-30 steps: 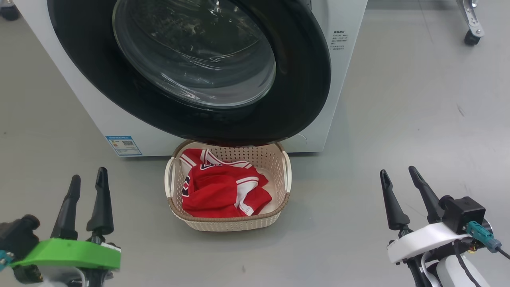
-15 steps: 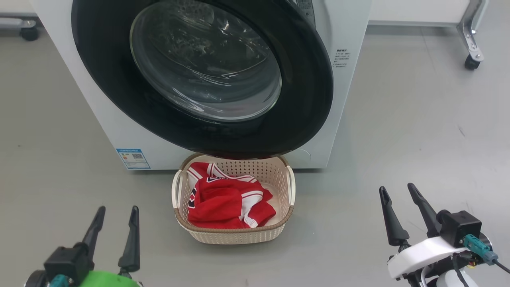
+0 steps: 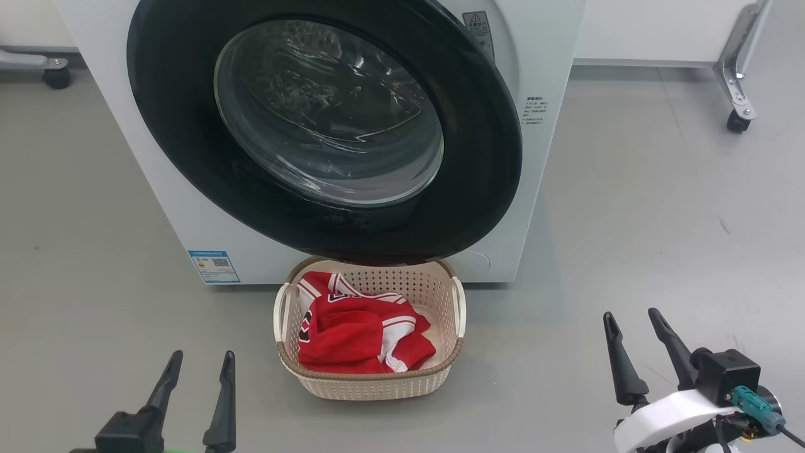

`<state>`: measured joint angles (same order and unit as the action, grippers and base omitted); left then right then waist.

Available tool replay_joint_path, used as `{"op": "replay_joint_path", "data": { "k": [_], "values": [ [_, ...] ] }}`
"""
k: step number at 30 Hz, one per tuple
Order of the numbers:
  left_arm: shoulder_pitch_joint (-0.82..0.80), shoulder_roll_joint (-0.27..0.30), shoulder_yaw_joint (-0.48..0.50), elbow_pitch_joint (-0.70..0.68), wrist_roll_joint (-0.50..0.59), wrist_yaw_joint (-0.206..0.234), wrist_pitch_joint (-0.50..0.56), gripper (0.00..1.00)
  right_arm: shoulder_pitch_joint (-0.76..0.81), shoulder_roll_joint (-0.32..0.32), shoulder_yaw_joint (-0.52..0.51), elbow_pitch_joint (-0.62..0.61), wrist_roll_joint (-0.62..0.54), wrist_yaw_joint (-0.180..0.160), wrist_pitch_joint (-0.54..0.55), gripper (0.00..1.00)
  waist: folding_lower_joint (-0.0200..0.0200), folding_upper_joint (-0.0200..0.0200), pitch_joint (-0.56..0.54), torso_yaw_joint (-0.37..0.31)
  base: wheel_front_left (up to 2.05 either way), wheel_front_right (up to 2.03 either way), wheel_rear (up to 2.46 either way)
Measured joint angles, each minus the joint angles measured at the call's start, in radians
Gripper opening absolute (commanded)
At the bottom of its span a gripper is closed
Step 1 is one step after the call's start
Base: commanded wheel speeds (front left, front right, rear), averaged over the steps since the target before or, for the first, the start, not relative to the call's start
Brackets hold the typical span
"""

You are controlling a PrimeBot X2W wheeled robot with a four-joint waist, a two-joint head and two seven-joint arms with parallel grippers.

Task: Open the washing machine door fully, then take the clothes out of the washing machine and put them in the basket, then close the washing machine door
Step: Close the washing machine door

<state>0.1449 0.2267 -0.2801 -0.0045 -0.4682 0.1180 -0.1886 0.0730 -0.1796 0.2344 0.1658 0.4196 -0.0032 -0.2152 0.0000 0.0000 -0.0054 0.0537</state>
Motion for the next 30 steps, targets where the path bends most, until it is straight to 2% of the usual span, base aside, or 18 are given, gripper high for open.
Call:
{"op": "replay_joint_path", "data": {
  "k": [4, 22, 30],
  "values": [
    [0.001, -0.012, 0.012, 0.000, 0.011, 0.000, 0.003, 1.00, 0.001, 0.000, 0.000, -0.011, 0.000, -0.009, 0.000, 1.00, 0.0000, 0.0000, -0.001, 0.001, 0.00, 0.00, 0.00],
    [0.009, -0.055, 0.060, -0.010, 0.069, 0.000, 0.021, 1.00, 0.014, -0.002, 0.001, -0.047, 0.000, -0.010, 0.016, 1.00, 0.0000, 0.0000, 0.017, 0.005, 0.00, 0.00, 0.00],
    [0.009, -0.076, 0.072, -0.019, 0.092, 0.000, 0.031, 1.00, 0.014, -0.006, -0.001, -0.061, 0.000, -0.023, 0.021, 1.00, 0.0000, 0.0000, 0.026, 0.007, 0.00, 0.00, 0.00]
  ]
}}
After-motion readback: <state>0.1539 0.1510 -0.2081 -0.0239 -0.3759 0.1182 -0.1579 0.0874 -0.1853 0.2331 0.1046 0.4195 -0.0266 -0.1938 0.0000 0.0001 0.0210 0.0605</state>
